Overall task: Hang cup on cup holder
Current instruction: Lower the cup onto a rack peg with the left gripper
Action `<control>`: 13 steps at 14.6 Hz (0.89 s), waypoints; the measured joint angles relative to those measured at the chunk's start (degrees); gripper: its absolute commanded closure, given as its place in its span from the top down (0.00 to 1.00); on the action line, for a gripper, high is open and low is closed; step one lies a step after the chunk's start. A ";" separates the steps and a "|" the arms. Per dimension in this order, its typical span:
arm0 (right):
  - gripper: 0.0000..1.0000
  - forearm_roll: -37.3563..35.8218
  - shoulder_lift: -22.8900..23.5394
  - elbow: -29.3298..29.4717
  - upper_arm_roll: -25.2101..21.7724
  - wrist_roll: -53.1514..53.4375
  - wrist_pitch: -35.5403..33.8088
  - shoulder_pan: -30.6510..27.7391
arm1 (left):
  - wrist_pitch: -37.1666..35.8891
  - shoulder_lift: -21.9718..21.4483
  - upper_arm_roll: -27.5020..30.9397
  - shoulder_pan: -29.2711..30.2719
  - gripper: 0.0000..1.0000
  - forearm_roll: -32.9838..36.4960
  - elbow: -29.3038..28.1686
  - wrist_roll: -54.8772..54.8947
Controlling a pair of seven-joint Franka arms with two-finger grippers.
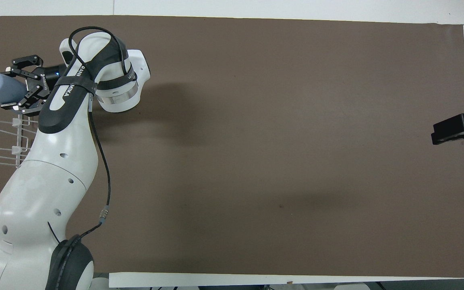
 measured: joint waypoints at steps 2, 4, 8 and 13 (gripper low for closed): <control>0.99 0.00 -0.14 -0.17 0.03 -0.01 0.00 -0.06 | 0.88 0.51 -0.02 0.19 1.00 -0.37 0.00 -0.60; 0.99 0.00 -0.14 -0.19 0.01 -0.03 0.00 -0.06 | 0.89 0.58 -0.14 -0.03 1.00 -0.51 0.02 -0.66; 0.99 0.01 -0.15 -0.19 0.01 -0.03 0.00 -0.06 | 2.66 -1.56 -0.89 -1.37 1.00 -3.50 1.88 -1.35; 0.99 0.01 -0.16 -0.21 -0.03 -0.03 0.00 -0.11 | 3.21 -15.39 -1.45 -3.18 1.00 -12.89 2.17 7.02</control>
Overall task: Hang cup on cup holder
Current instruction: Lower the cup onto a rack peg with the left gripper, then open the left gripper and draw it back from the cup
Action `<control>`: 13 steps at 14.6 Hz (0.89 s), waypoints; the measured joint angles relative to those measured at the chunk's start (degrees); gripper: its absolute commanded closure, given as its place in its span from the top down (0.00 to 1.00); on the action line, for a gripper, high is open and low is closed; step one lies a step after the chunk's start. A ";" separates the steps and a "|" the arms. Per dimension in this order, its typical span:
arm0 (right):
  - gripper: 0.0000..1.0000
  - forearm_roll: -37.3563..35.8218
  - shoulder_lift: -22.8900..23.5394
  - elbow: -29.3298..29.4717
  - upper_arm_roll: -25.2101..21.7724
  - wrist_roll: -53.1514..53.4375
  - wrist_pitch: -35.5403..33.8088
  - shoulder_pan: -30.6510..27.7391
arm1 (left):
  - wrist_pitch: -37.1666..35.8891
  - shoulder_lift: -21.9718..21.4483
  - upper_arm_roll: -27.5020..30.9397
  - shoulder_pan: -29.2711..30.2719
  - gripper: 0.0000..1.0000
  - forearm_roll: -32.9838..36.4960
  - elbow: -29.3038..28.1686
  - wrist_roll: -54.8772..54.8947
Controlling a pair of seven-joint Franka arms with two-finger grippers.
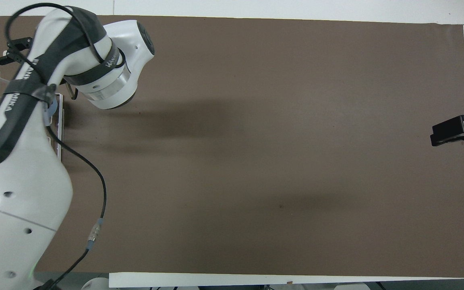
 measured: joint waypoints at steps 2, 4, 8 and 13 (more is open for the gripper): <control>0.99 0.00 -0.01 0.00 -0.02 0.00 0.00 -0.01 | 3.58 -5.20 0.06 0.95 1.00 -4.08 -2.73 4.98; 1.00 0.00 -0.01 0.00 -0.03 0.00 0.00 -0.01 | 8.56 -10.30 0.10 3.11 1.00 -8.36 -6.39 11.85; 0.99 0.00 0.02 -0.04 -0.03 0.00 0.72 -0.03 | 21.00 -17.32 0.16 10.93 1.00 -19.67 -11.67 35.34; 1.00 0.00 0.45 -0.01 -0.16 -0.06 0.71 -0.16 | 27.50 -19.34 0.20 18.51 1.00 -32.96 -12.43 68.07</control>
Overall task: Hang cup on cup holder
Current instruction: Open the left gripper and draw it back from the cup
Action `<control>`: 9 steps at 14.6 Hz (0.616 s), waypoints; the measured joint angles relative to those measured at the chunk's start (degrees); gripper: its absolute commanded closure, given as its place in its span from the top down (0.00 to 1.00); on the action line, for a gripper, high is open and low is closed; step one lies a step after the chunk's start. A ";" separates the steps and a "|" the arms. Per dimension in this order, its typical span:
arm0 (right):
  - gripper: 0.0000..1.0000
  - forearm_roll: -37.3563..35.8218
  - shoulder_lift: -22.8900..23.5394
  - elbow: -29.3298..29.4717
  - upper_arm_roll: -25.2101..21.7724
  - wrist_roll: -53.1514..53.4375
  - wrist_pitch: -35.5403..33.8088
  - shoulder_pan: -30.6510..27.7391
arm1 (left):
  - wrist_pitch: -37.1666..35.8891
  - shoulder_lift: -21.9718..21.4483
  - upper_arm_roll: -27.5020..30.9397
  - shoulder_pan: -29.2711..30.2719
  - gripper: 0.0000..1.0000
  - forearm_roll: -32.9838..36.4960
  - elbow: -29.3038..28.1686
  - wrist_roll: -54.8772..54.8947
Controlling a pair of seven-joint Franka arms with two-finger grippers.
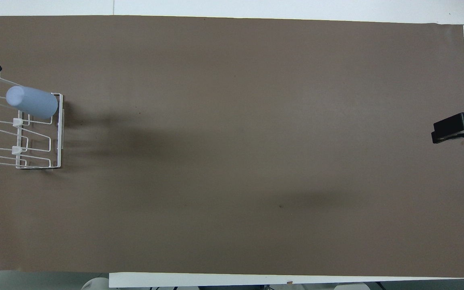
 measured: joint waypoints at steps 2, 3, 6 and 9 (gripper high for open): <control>0.99 0.01 0.01 0.00 0.12 -0.05 -0.47 0.15 | -0.11 -2.67 0.07 0.63 1.00 -6.13 0.02 10.75; 0.99 0.02 0.01 0.00 0.20 -0.06 -0.52 0.18 | -0.56 -4.16 0.10 0.73 1.00 -9.88 0.02 15.15; 0.99 0.02 0.01 0.00 0.25 -0.12 -0.58 0.19 | -3.43 -7.71 0.04 1.04 1.00 -15.18 -0.54 32.63; 0.99 0.03 0.01 0.00 0.25 -0.14 -0.60 0.19 | -5.43 -10.24 -0.06 4.33 1.00 -21.56 -1.41 52.02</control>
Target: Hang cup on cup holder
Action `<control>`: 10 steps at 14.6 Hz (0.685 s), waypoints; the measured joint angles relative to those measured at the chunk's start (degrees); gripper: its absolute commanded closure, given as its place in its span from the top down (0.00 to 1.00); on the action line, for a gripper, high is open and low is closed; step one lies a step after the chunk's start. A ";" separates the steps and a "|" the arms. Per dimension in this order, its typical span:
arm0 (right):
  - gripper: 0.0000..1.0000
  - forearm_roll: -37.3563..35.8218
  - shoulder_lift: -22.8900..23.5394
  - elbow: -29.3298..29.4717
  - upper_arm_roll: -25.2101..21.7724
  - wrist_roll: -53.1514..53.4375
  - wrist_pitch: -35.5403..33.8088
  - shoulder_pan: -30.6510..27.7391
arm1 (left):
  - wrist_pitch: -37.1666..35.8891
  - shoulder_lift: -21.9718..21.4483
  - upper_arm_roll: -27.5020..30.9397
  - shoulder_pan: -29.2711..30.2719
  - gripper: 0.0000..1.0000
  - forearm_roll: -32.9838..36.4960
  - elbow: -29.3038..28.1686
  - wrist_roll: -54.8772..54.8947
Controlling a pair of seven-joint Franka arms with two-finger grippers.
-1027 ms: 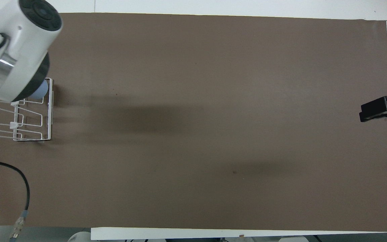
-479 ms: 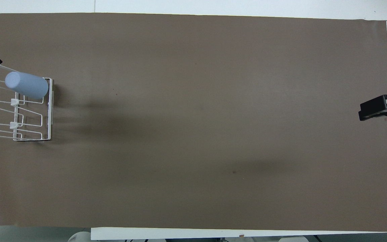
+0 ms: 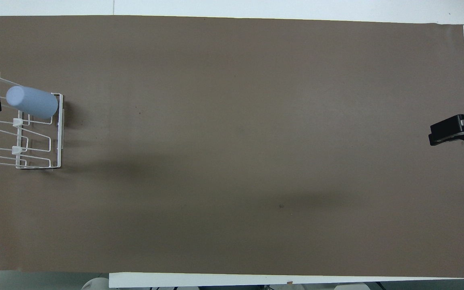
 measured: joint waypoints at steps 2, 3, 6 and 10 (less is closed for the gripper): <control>1.00 0.00 0.00 0.00 0.00 0.00 0.00 0.00 | -0.15 -1.19 -0.02 3.17 1.00 -3.94 -0.09 10.45; 0.99 0.00 0.00 0.00 -0.01 0.00 0.00 -0.02 | -0.12 -1.59 -0.10 4.43 1.00 -6.25 -0.09 13.35; 1.00 0.00 0.00 0.00 -0.06 0.00 0.00 -0.07 | 0.18 -1.86 -5.34 7.04 1.00 -8.41 -0.09 11.84; 0.99 0.00 0.00 0.00 -0.06 0.00 0.00 -0.06 | -0.97 -1.89 -9.86 4.30 1.00 -8.31 0.17 7.40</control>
